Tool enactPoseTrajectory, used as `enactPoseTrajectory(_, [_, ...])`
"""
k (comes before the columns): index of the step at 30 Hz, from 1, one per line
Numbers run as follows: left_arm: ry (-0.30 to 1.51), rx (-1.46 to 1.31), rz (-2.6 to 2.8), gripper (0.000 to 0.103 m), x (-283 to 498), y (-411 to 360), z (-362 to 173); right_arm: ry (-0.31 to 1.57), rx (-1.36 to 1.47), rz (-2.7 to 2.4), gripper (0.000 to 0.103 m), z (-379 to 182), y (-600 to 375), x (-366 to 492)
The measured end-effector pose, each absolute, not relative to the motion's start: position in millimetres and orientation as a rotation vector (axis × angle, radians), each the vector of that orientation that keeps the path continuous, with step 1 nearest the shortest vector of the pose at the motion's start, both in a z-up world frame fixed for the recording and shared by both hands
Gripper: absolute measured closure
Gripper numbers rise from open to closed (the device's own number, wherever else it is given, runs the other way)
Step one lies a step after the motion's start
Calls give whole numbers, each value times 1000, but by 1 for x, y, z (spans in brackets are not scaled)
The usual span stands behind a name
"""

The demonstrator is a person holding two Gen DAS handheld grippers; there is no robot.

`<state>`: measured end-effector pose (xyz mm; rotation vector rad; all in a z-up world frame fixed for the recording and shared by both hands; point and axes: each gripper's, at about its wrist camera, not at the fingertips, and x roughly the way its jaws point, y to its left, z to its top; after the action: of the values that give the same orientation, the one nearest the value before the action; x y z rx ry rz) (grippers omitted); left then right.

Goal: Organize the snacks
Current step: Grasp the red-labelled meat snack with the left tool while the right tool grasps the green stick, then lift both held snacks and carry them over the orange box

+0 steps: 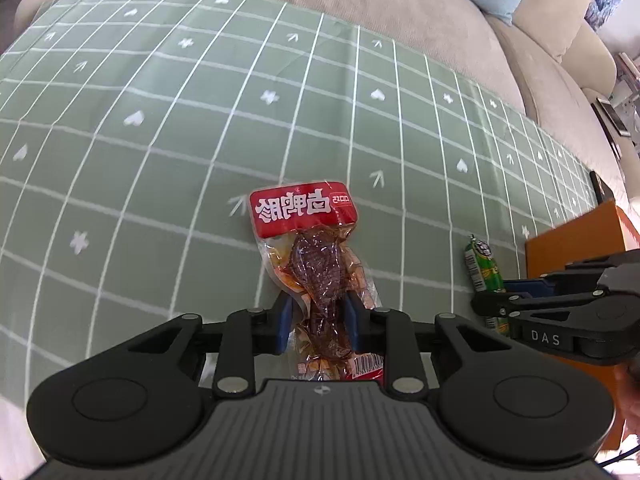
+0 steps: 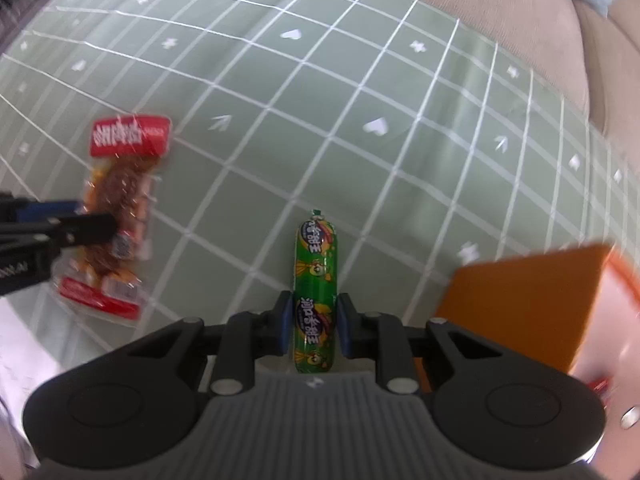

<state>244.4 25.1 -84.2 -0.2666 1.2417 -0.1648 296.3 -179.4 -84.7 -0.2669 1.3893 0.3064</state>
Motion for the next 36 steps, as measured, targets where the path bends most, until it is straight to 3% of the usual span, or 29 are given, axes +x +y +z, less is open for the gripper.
enactPoseTrajectory(8, [1332, -243, -240, 75, 206, 42, -82, 1374, -54, 369, 83, -84, -155, 241])
enactPoseTrajectory(17, [1314, -349, -289, 74, 176, 53, -90, 1269, 75, 409, 83, -85, -131, 170])
enactPoseTrajectory(19, [1294, -363, -291, 69, 173, 52, -89, 1246, 110, 407, 83, -86, -132, 163])
enactPoseTrajectory(21, [1274, -391, -315, 54, 171, 53, -89, 1226, 149, 408, 83, -87, -134, 157])
enactPoseTrajectory(25, [1248, -460, -313, 55, 168, 54, -91, 1198, 188, 403, 83, -86, -136, 151])
enactPoseTrajectory(30, [1191, -516, -323, 69, 160, 61, -88, 1189, 243, 407, 83, -86, -144, 147])
enactPoseTrajectory(36, [1145, -513, -369, 69, 153, 60, -85, 1201, 371, 403, 83, -91, -162, 147])
